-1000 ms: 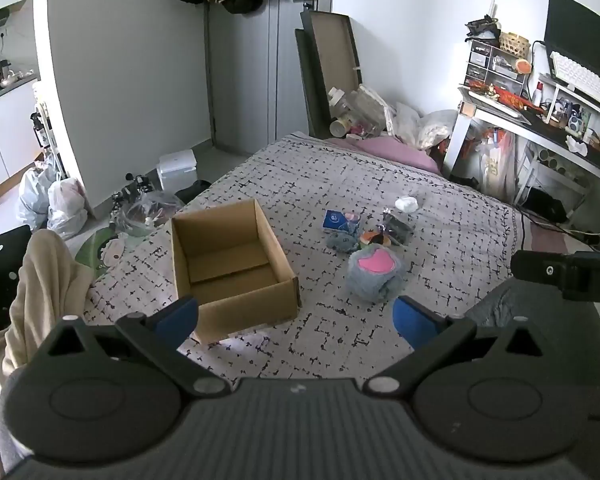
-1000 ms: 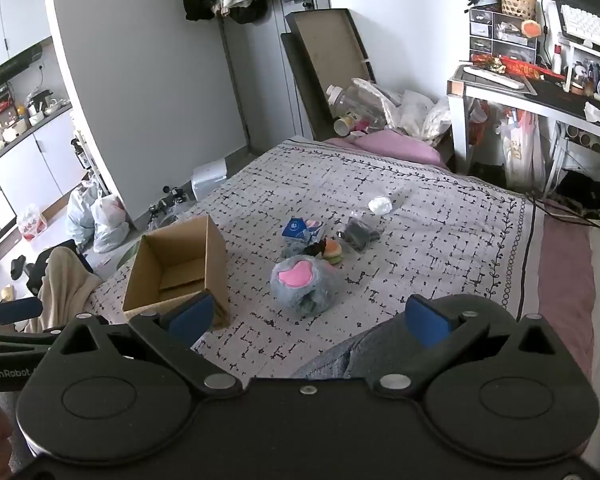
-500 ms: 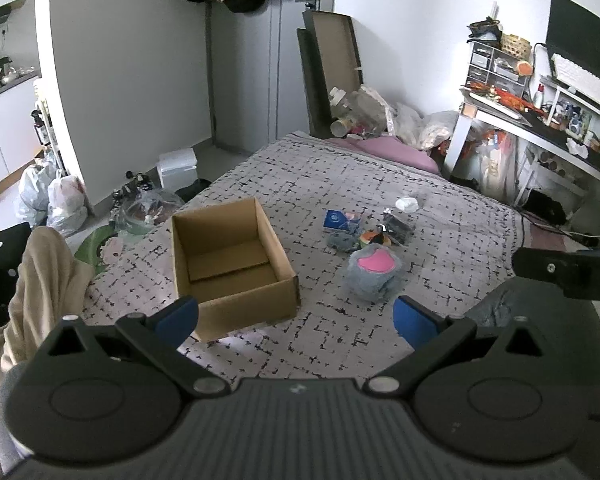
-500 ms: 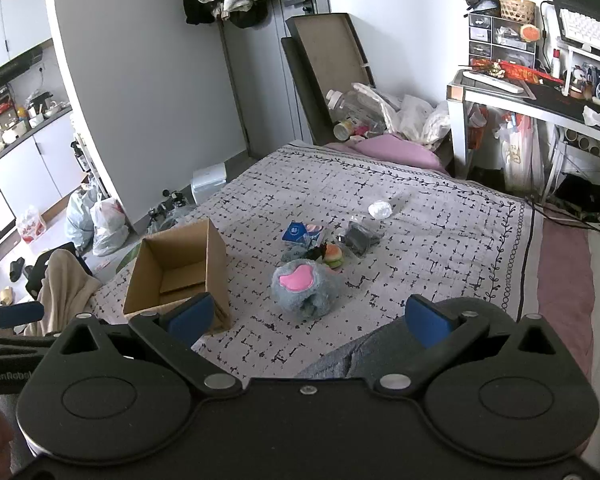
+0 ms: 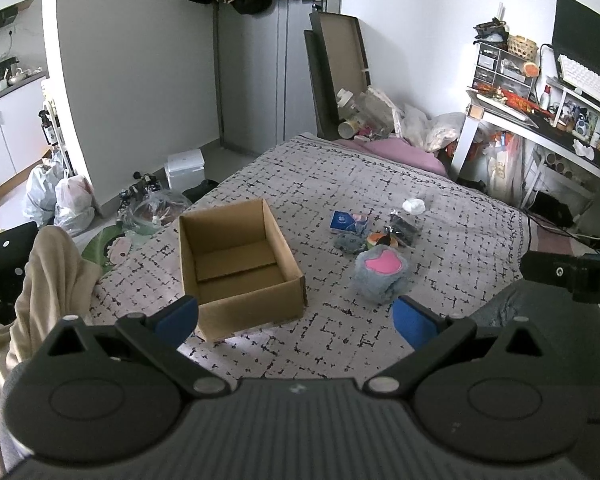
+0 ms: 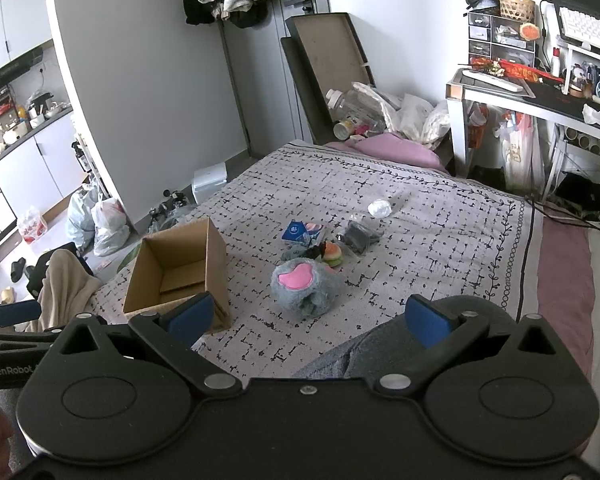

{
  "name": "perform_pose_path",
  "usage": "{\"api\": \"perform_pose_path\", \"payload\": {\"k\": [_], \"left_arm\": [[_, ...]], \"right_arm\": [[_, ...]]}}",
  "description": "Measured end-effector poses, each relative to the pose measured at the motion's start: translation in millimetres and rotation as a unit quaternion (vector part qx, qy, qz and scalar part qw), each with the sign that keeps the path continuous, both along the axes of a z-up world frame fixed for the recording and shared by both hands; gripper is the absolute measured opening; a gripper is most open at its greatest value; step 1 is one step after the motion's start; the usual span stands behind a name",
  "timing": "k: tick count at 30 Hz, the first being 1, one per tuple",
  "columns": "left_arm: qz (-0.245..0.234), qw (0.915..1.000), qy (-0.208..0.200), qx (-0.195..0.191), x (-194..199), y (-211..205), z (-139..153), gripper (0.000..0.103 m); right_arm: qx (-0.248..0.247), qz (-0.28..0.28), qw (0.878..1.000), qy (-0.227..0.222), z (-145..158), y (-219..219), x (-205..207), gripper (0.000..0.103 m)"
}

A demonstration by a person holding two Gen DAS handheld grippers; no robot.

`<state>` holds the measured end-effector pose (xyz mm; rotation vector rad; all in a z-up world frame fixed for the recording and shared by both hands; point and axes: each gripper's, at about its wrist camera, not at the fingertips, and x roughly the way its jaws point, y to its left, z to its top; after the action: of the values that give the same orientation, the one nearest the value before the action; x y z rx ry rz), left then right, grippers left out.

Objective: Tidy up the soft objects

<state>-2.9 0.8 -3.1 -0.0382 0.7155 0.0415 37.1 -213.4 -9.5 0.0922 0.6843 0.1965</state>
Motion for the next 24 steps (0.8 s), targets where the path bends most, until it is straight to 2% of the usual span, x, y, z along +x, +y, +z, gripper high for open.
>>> {"api": "perform_pose_path", "payload": {"k": [24], "left_arm": [[-0.004,1.0,0.0,0.002,-6.2,-1.7,2.3,0.103]], "right_arm": [[-0.001,0.006,1.0,-0.001,0.3,0.4,-1.5,0.103]]}}
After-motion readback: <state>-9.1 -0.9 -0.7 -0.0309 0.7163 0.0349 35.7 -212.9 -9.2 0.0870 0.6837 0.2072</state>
